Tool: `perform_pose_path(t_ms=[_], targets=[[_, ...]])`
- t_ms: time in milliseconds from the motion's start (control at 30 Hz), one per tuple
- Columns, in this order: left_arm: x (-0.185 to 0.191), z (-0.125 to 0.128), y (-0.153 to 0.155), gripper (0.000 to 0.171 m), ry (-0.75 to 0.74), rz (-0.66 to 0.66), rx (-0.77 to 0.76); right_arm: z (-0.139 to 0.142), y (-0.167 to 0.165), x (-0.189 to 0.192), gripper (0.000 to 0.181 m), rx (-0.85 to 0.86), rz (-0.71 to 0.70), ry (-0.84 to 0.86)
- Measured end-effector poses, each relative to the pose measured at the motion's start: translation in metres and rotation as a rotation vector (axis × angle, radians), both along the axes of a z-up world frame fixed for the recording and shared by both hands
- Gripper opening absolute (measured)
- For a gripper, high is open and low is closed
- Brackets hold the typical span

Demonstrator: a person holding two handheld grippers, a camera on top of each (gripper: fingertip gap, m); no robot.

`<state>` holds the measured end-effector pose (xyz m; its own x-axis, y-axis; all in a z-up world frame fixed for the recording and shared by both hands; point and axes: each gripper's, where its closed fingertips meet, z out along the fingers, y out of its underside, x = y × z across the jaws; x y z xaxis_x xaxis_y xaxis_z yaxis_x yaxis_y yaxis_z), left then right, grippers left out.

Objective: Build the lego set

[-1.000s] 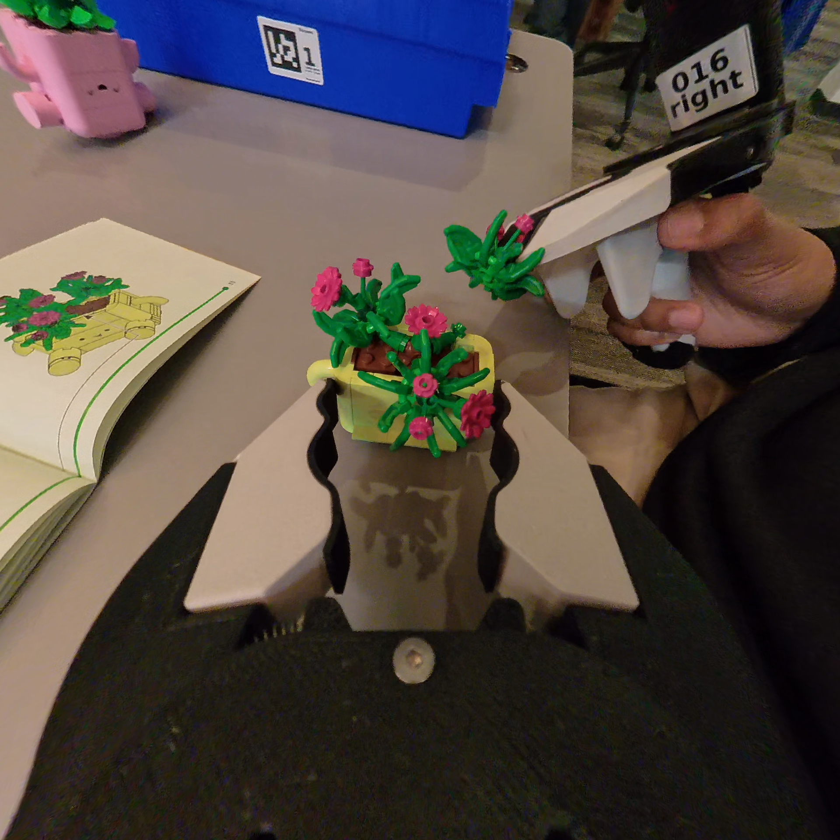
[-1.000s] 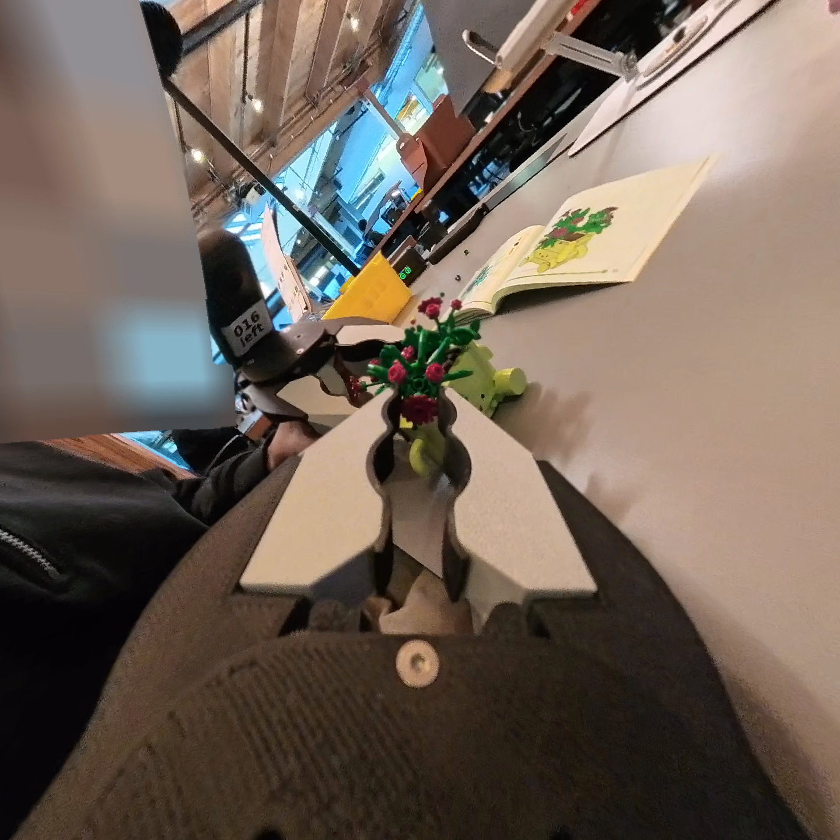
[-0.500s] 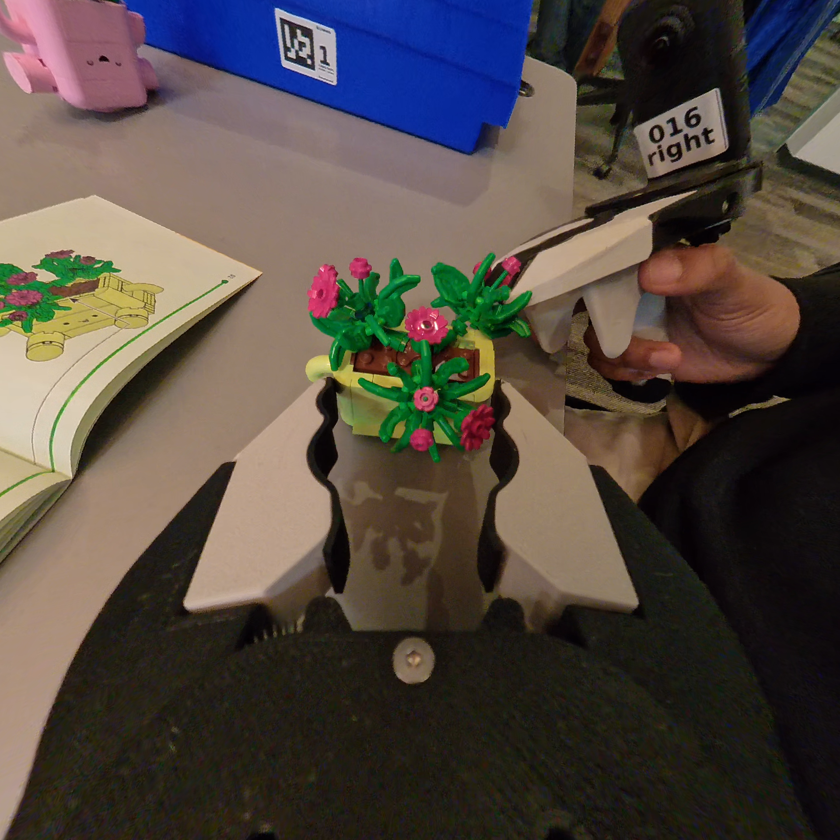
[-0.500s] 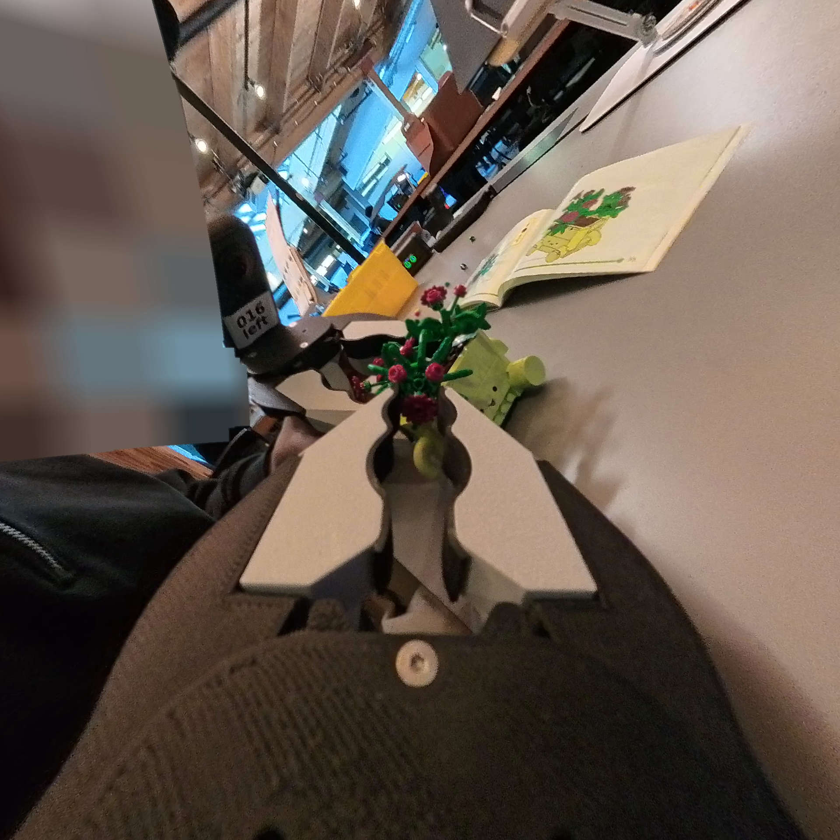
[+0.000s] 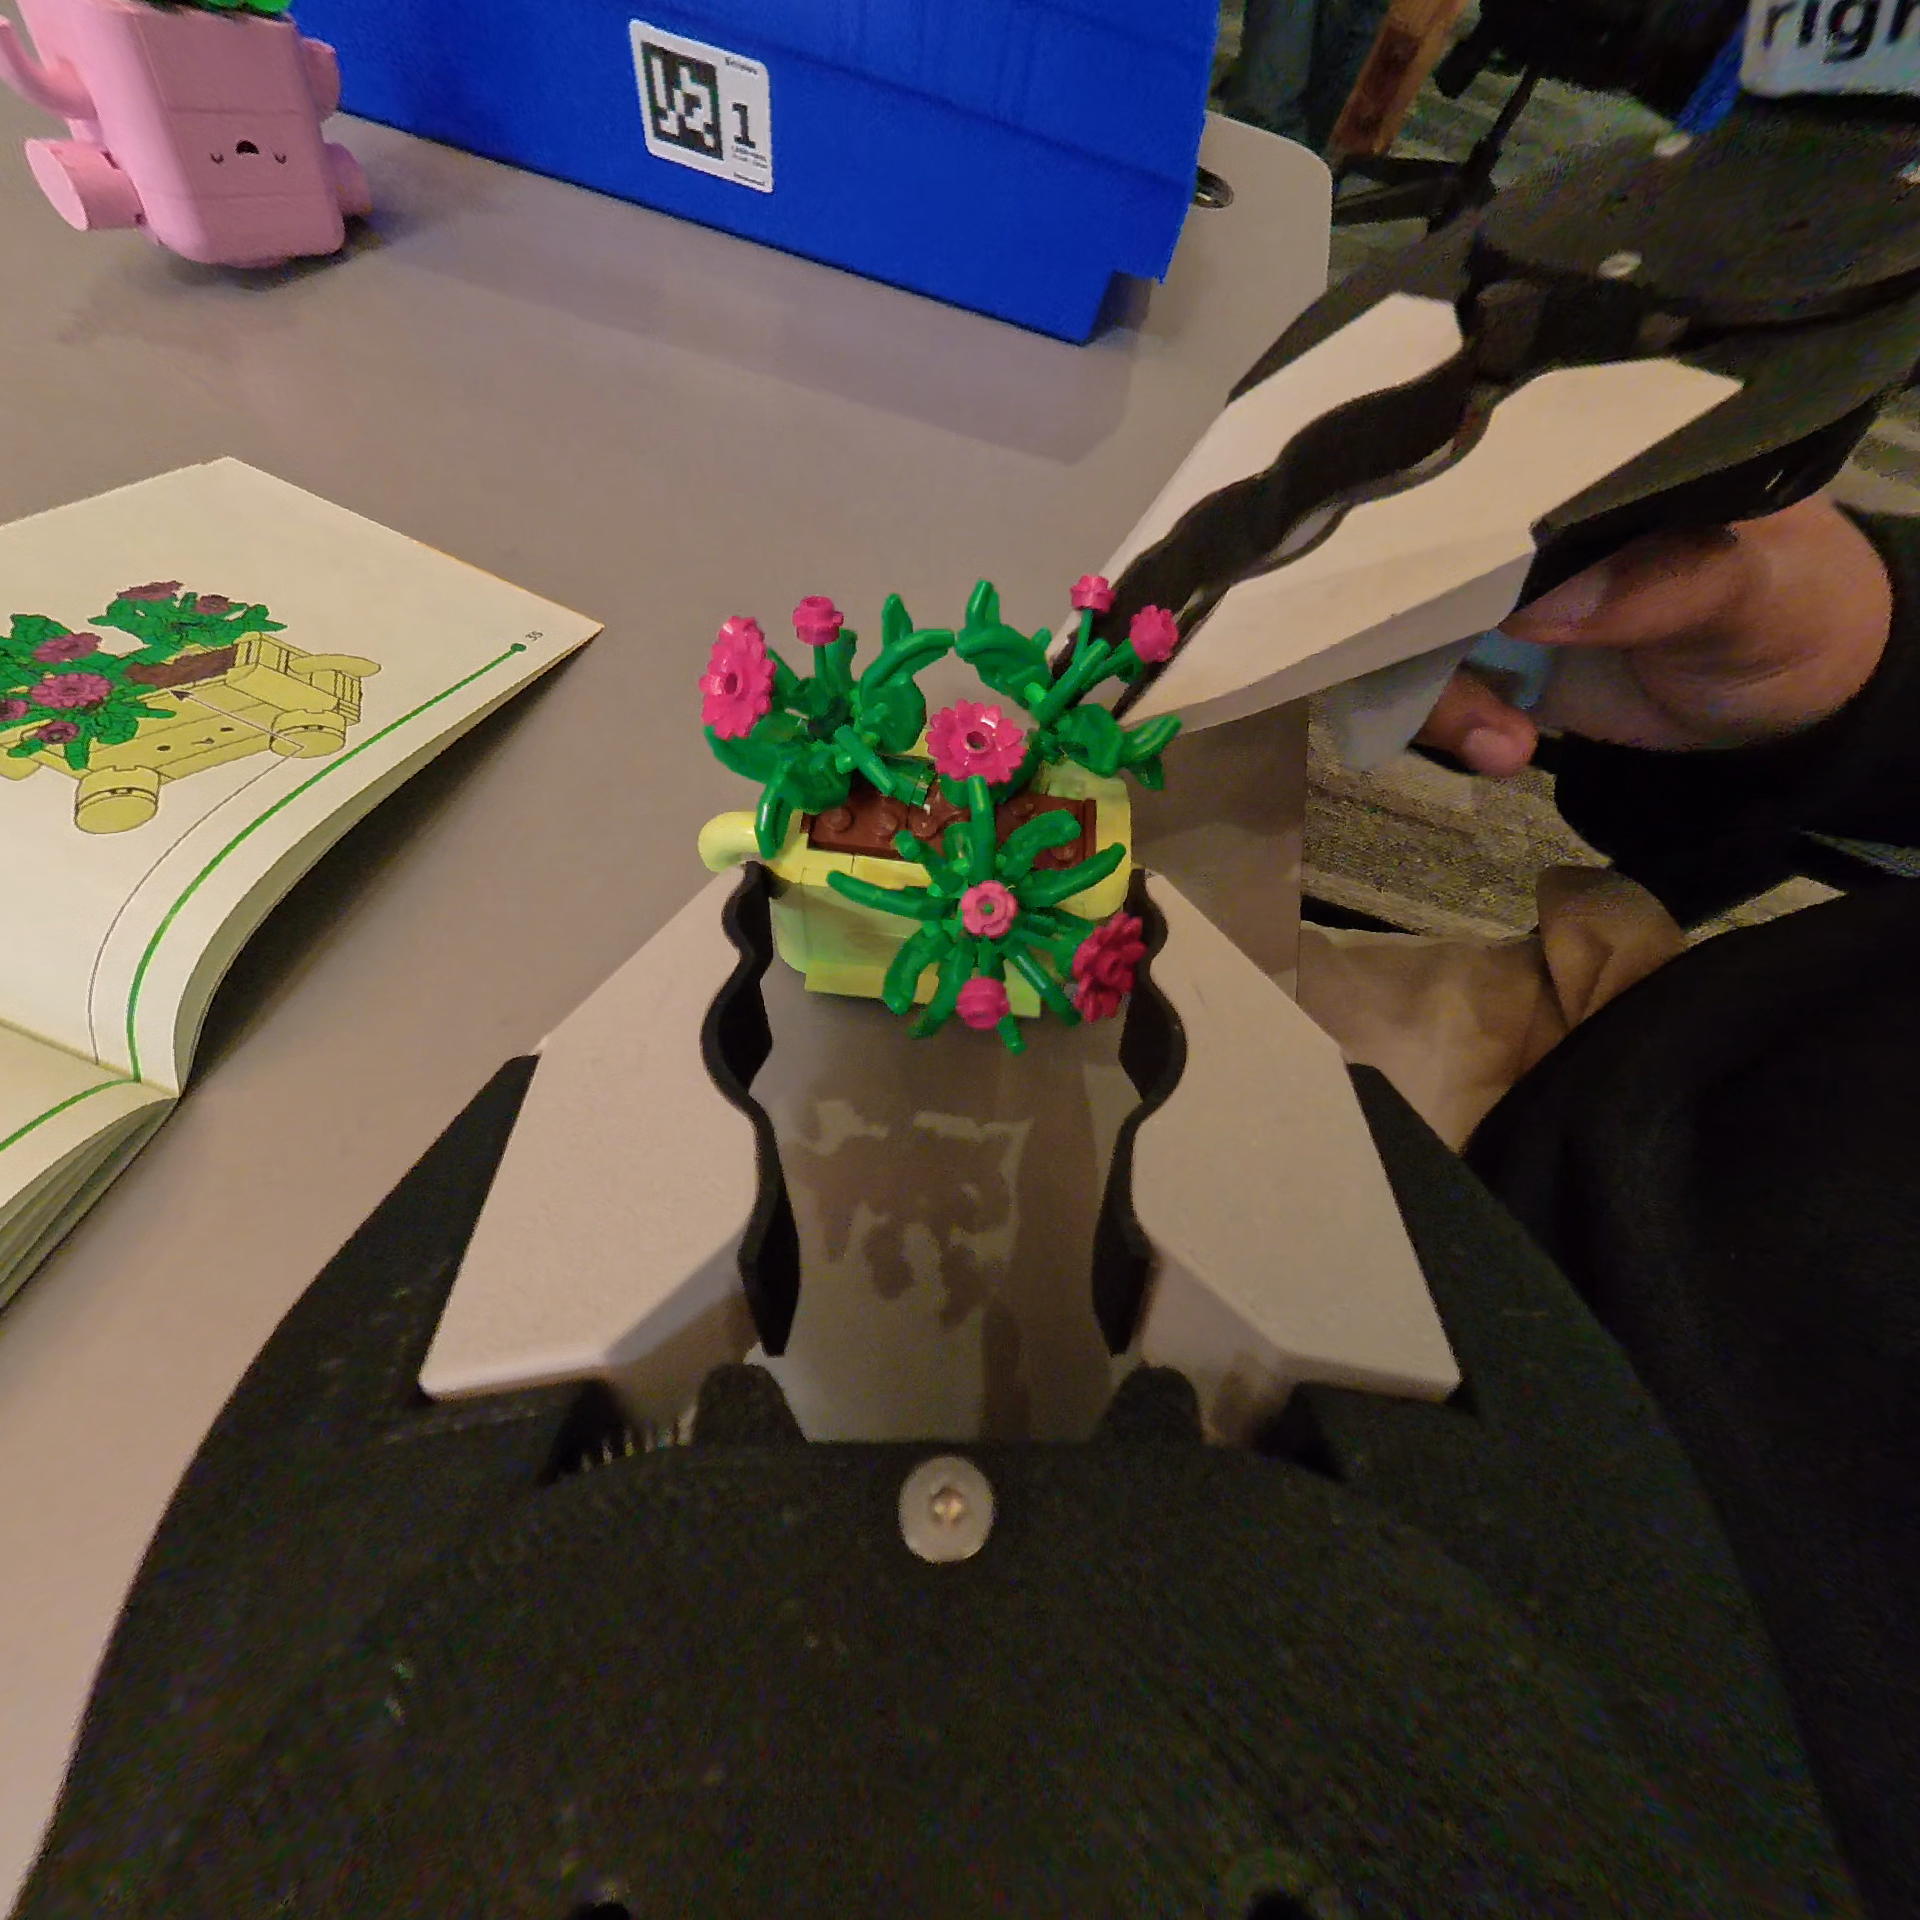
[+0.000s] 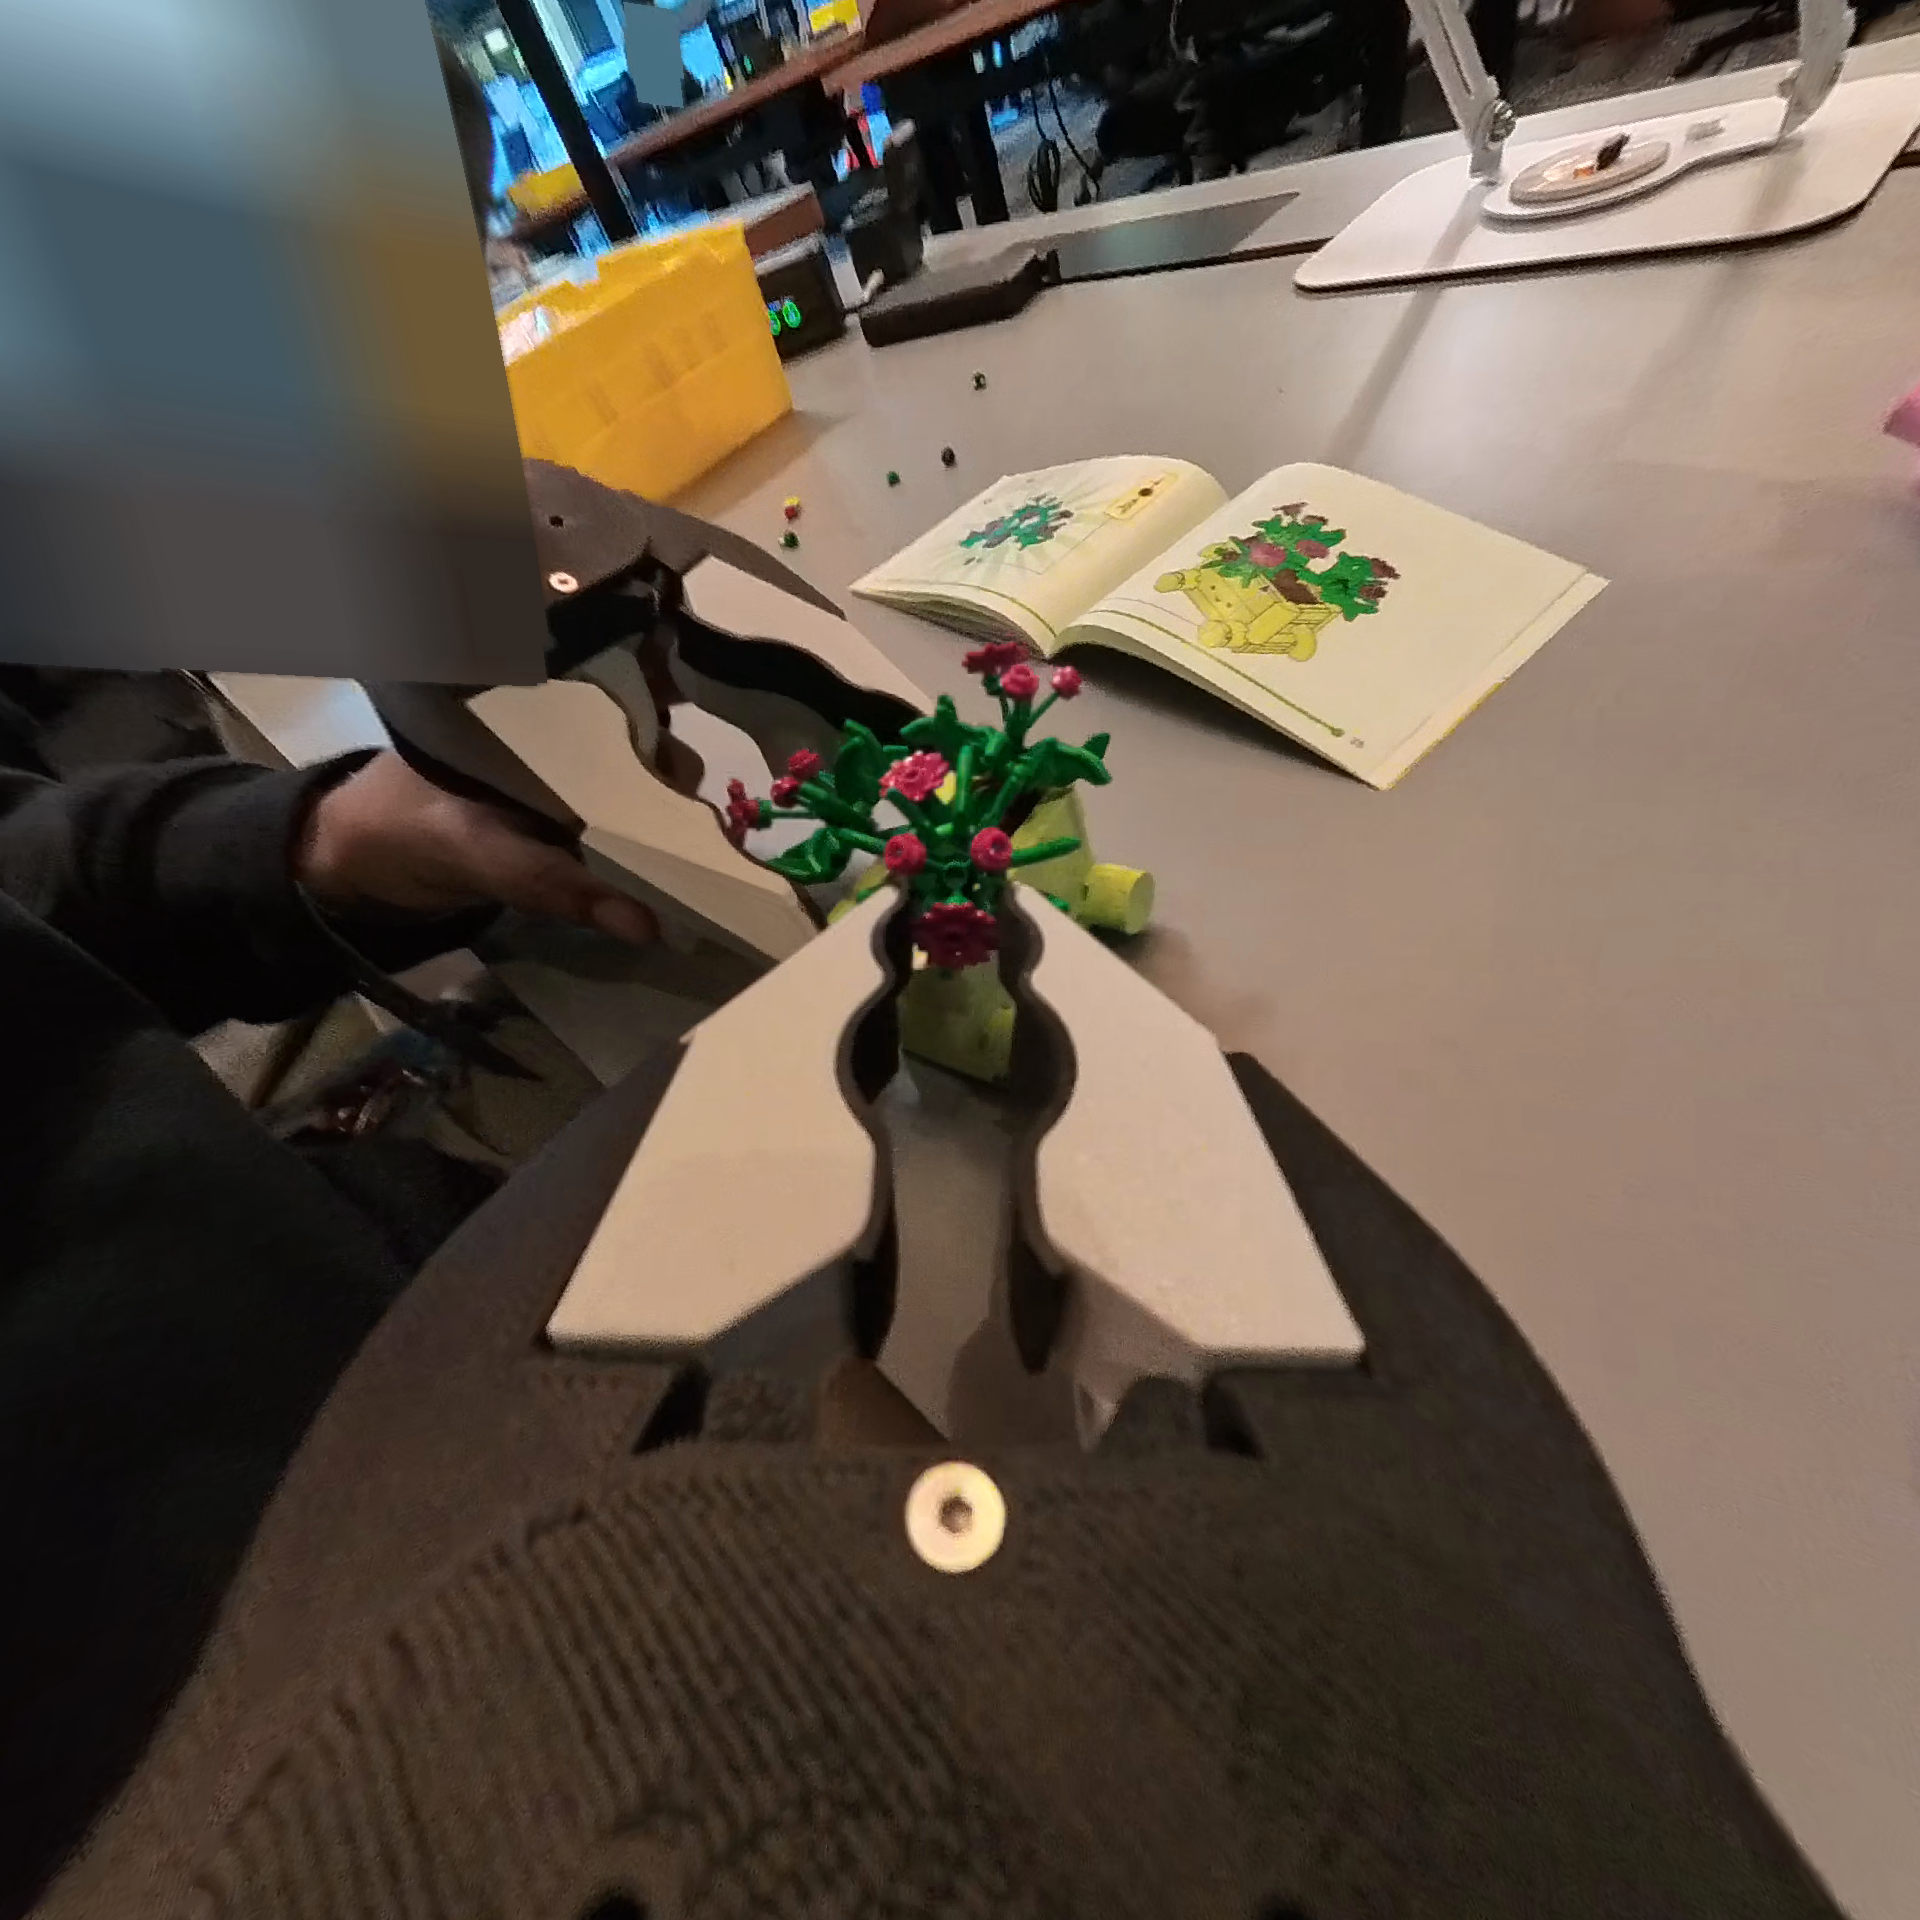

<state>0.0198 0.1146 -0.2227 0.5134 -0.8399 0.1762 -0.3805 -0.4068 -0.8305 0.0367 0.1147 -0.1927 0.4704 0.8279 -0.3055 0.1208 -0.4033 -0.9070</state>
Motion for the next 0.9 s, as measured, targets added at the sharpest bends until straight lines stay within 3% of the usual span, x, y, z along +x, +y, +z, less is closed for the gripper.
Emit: perform_pose_path(t_ms=[267,900], targets=[[0.0003,-0.0007,-0.0002,0.067,0.015,0.001,0.014,-0.002,0.0013,0.0009,0.014,0.017,0.097,-0.141],[0.0017,-0.0023,-0.0017,0.067,0.033,-0.01,0.023,-0.0029,-0.0042,0.0018,0.014,-0.039,0.204,-0.11]])
